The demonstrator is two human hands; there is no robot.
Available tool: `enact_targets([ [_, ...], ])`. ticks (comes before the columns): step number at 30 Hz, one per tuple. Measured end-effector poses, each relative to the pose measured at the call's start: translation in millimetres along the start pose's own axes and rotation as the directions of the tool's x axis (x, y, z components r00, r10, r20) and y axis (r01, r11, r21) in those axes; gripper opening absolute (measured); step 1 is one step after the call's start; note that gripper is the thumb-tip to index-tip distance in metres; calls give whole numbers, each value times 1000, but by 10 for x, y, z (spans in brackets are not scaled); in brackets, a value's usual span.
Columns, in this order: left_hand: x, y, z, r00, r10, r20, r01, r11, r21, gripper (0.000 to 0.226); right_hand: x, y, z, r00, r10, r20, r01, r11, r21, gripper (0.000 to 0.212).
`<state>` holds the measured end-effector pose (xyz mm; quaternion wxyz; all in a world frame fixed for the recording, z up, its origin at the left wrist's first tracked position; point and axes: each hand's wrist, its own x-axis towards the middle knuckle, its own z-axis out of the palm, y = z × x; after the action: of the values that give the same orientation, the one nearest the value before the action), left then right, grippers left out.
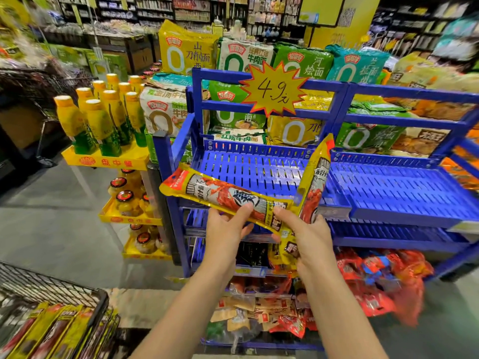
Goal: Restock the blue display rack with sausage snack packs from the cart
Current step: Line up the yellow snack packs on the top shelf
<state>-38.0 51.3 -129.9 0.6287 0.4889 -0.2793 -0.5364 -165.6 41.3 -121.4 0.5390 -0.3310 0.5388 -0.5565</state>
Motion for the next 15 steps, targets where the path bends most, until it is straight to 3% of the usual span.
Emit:
enact_targets([
  [7, 77, 92, 60, 999, -25, 33, 26, 999, -28, 32, 48, -76, -202, 995, -76, -62, 64, 983, -173, 49],
  [12, 205, 213, -137, 995, -73, 66, 63, 987, 148, 5, 157, -129, -158, 998, -54, 23, 59, 956, -287, 43],
  [15, 354, 310, -285, 995, -70, 63, 48, 953, 299, 9, 275, -166, -11, 997, 16, 78, 4, 967, -253, 27],
])
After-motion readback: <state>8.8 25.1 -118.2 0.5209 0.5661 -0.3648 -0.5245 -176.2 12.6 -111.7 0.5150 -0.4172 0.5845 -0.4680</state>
